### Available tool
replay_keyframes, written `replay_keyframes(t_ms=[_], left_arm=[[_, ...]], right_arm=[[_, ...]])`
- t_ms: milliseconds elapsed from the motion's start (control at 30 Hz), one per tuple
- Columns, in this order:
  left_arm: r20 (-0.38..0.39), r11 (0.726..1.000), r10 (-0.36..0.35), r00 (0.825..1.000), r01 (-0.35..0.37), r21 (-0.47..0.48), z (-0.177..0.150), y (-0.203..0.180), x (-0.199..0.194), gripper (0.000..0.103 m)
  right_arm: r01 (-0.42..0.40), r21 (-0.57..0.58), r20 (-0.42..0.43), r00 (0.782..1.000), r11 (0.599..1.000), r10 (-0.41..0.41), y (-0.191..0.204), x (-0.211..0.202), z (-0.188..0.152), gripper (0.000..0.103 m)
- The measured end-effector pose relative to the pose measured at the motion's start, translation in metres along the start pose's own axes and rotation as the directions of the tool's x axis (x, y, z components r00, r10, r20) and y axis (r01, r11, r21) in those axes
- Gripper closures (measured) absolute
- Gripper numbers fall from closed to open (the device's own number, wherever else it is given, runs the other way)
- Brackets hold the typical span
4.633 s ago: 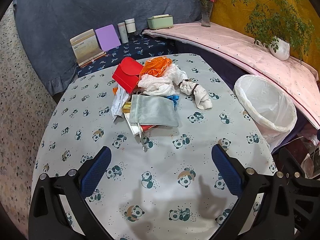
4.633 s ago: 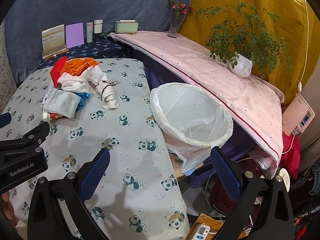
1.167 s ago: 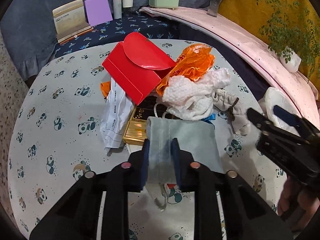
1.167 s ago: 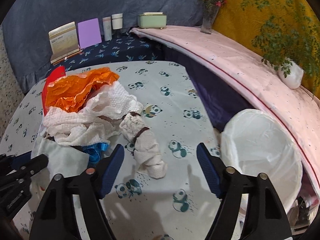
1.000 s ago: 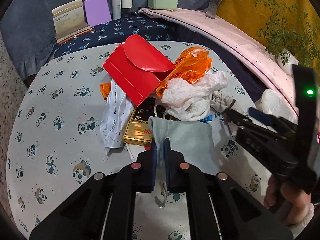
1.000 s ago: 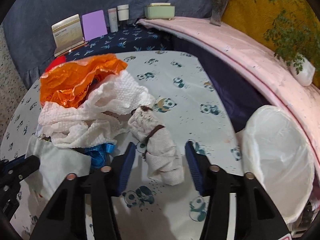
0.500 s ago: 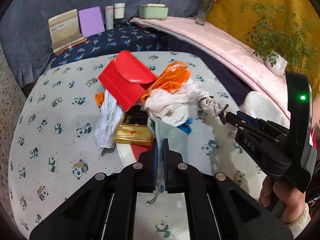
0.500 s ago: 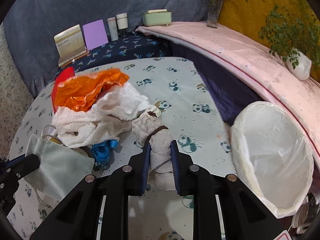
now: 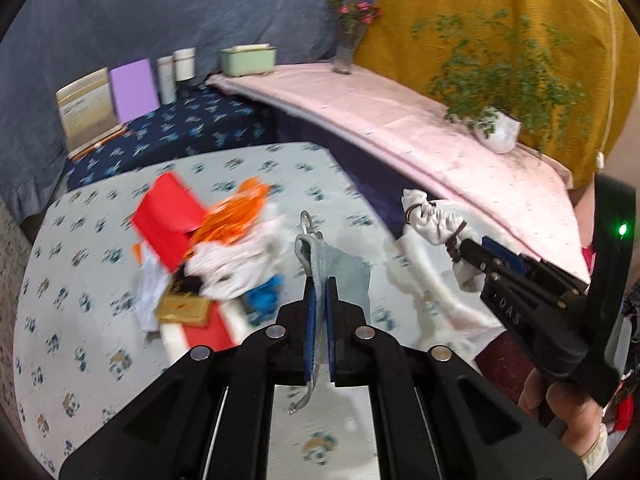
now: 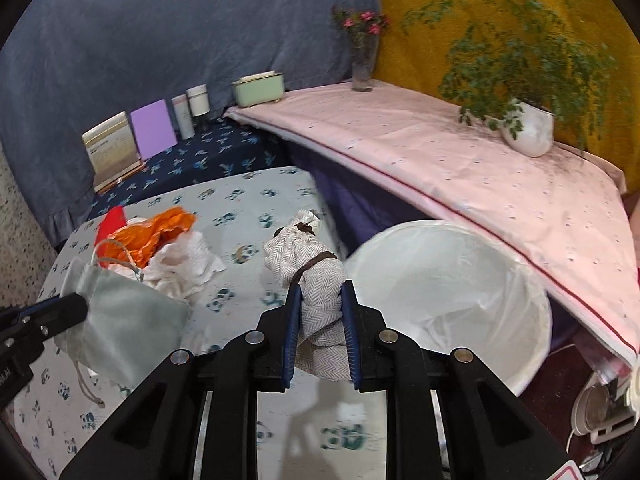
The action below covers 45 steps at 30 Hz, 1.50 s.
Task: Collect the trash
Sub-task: 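Carry both items over the white bin and open both grippers to drop them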
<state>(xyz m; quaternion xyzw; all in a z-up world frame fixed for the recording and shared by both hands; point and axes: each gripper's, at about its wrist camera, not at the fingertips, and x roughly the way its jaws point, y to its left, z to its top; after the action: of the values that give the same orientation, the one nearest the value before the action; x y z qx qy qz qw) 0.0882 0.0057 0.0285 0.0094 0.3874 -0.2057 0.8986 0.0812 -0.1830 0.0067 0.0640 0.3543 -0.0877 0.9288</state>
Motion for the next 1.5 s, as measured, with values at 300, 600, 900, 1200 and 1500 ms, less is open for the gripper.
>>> replay_keyframes(t_ms=[300,600,900,1200,1500], left_arm=[[0.040,0.992,-0.089,0.995,0.084,0.096,0.024,-0.070,0.014,0.099],[0.006,0.975,-0.180,0.984,0.177,0.131,0.047,-0.124,0.055,0.098],[-0.037,0.978,-0.168,0.985,0.171,0.119,0.055,-0.135,0.089,0.075],[0.019,0.985,-0.123,0.992,0.120,0.122,0.054,-0.126,0.077,0.050],[0.045,0.996,-0.062,0.997,0.059,0.072,0.049,-0.098,0.060,0.036]], right_arm=[[0.106,0.068,0.012,0.994,0.992,-0.107,-0.072,-0.014,-0.003,0.084],[0.157,0.127,-0.029,0.988,0.979,-0.155,-0.121,-0.003,-0.007,0.083],[0.171,0.163,-0.038,0.985,0.972,-0.167,-0.136,0.006,-0.010,0.080],[0.163,0.162,-0.019,0.987,0.973,-0.162,-0.129,0.003,-0.007,0.077],[0.146,0.136,0.012,0.989,0.980,-0.149,-0.106,-0.010,-0.003,0.066]])
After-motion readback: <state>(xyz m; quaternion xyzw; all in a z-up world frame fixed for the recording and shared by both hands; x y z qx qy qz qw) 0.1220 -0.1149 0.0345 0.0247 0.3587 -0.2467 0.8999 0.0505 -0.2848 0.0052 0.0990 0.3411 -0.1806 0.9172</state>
